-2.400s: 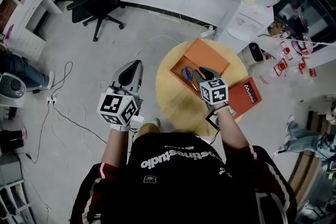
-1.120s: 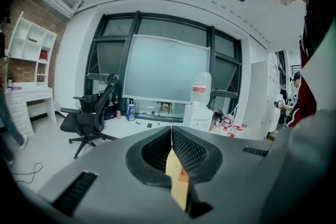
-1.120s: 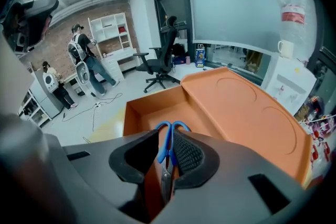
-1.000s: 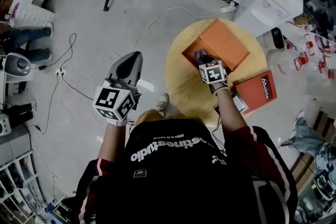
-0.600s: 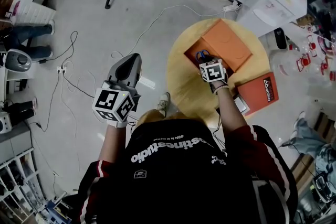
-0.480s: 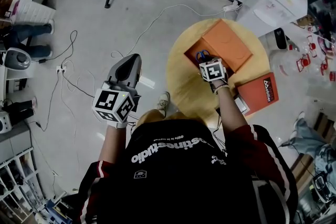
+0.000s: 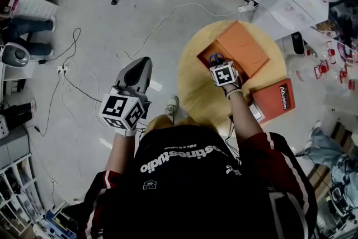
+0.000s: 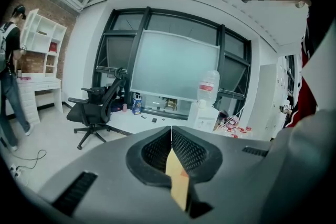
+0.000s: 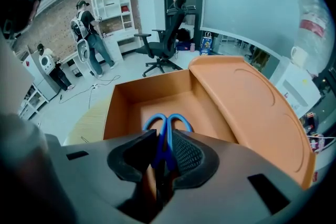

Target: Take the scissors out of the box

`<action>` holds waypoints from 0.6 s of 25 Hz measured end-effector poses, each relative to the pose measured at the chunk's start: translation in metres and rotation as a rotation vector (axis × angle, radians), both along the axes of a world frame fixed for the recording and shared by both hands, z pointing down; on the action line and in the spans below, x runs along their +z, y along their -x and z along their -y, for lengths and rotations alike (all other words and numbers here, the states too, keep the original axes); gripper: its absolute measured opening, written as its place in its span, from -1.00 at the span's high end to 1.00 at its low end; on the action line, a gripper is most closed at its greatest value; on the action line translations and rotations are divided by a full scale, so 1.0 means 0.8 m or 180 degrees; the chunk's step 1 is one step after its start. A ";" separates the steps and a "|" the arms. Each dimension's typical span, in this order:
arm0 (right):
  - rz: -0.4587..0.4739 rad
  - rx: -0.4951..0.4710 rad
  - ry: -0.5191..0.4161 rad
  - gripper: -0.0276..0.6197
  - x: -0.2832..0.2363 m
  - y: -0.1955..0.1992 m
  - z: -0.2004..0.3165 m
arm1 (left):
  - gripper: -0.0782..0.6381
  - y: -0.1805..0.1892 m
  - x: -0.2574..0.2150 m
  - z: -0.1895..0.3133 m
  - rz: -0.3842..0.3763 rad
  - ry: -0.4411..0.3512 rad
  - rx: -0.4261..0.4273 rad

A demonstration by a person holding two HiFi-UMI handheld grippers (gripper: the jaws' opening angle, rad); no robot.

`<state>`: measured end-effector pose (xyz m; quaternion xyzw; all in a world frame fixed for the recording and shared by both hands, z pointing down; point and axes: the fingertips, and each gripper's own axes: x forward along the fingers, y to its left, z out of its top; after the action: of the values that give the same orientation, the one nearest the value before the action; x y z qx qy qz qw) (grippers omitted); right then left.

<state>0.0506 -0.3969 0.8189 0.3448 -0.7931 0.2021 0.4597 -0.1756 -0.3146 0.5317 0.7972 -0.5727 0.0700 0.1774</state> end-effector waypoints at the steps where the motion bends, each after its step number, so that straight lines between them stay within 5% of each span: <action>1: -0.0008 -0.0017 -0.0047 0.55 -0.003 0.001 0.002 | 0.73 0.001 0.000 -0.001 -0.0006 -0.0003 -0.0006; 15: 0.0065 0.0107 -0.0307 0.56 -0.045 -0.011 -0.005 | 0.73 -0.001 -0.011 -0.011 -0.0100 -0.0090 0.0014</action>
<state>0.0597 -0.3930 0.7827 0.3777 -0.8006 0.1749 0.4310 -0.1747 -0.3061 0.5231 0.8019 -0.5690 0.0498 0.1750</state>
